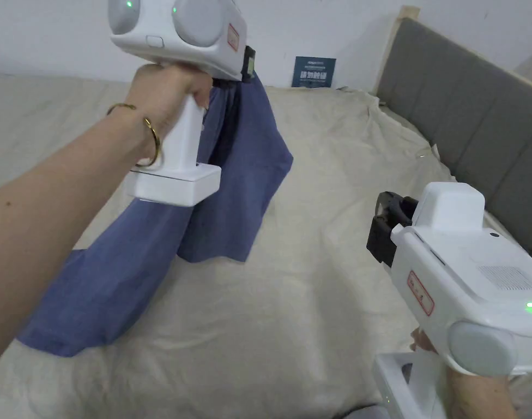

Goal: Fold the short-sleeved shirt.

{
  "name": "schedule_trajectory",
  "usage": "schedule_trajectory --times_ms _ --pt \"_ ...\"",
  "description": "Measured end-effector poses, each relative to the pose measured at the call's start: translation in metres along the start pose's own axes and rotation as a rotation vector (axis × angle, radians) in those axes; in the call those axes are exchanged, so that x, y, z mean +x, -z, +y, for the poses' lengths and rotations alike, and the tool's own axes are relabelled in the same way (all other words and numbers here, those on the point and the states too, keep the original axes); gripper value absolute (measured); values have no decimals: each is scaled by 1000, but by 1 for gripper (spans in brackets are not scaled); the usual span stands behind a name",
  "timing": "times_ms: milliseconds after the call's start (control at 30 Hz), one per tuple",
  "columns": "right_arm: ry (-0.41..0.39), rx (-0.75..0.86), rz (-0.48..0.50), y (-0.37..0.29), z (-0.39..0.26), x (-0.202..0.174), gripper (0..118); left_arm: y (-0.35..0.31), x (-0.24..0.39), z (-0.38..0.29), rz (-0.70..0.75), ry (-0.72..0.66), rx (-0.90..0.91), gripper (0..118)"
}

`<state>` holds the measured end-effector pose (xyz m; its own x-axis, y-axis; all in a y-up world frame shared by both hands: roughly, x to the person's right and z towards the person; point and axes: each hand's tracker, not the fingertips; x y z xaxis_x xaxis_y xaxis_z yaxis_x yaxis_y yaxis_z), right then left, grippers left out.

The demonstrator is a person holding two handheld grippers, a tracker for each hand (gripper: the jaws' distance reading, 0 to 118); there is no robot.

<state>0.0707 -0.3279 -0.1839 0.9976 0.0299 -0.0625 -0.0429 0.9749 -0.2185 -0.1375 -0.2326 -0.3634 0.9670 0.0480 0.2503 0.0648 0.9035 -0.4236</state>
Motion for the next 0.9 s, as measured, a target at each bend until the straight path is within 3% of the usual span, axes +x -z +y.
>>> schedule_trajectory --times_ms 233,267,367,400,467,567,900 --pt "14 -62 -100 2 -31 65 0 79 92 -86 -194 11 -228 0" --pt "18 -74 -107 5 -36 71 0 88 103 -103 -217 2 -275 7" --pt "39 -97 -114 8 -40 74 0 106 120 -138 -262 7 -414 55" --pt "41 -104 -115 10 -42 74 0 111 120 -144 -258 15 -442 83" --pt "39 -116 -112 16 -44 71 0 115 117 -151 -240 25 -460 117" --pt "39 -124 -89 22 -45 64 0 104 90 -137 -234 7 -377 118" --pt "16 -68 -3 55 -22 33 0 6 -29 -86 130 -21 -11 118"
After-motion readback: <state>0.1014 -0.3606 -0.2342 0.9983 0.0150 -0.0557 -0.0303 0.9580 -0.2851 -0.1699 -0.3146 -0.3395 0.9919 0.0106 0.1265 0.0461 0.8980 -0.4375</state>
